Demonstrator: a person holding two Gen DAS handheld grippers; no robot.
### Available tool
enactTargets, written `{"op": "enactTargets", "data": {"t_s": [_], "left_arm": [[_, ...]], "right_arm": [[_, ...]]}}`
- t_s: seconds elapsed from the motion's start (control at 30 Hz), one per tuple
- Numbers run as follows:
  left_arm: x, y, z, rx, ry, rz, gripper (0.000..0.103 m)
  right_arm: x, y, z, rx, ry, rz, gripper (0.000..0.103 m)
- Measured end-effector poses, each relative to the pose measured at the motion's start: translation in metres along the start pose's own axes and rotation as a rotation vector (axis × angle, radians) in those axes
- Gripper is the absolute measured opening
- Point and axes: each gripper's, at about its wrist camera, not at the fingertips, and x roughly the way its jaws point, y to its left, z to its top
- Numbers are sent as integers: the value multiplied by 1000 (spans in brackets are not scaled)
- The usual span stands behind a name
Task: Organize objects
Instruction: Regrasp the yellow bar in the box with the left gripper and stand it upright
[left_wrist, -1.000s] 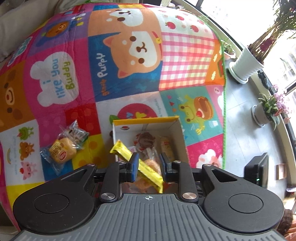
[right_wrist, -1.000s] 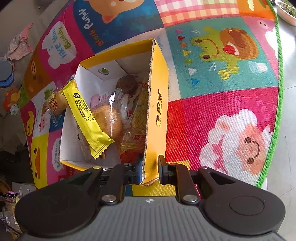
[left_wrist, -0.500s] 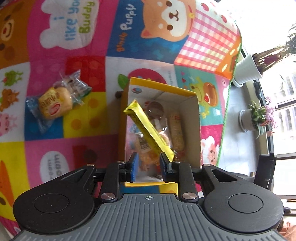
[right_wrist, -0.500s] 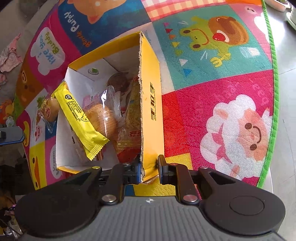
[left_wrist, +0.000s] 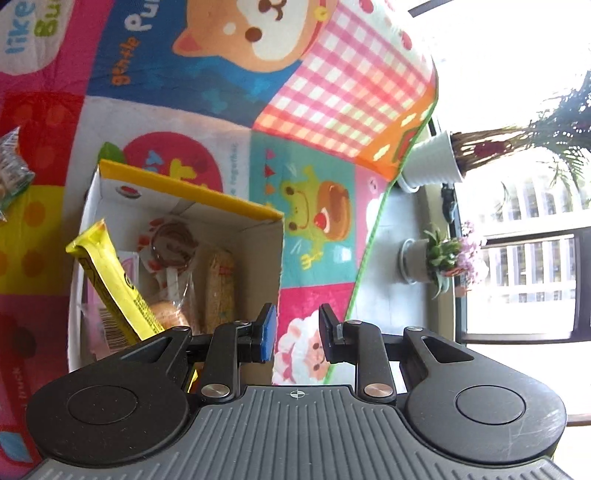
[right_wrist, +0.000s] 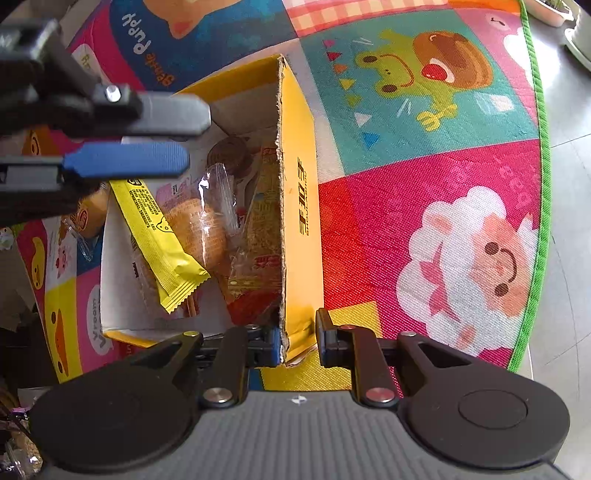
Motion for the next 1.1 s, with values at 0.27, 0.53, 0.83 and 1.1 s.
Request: {"op": "enactTargets", "data": {"t_s": [0.27, 0.53, 0.83, 1.1], "left_arm": [[-25, 42, -14, -171, -8, 308, 27], [7, 38, -3, -189, 0, 308, 33], [-14, 39, 0, -204, -96, 108, 32], [-96, 99, 9, -108, -291, 393, 32]], "right_arm": [[1, 1, 2, -3, -2, 10, 17], [0, -3, 2, -12, -4, 24, 17], [0, -2, 2, -32, 0, 36, 17], [0, -3, -1, -36, -18, 37, 17]]}}
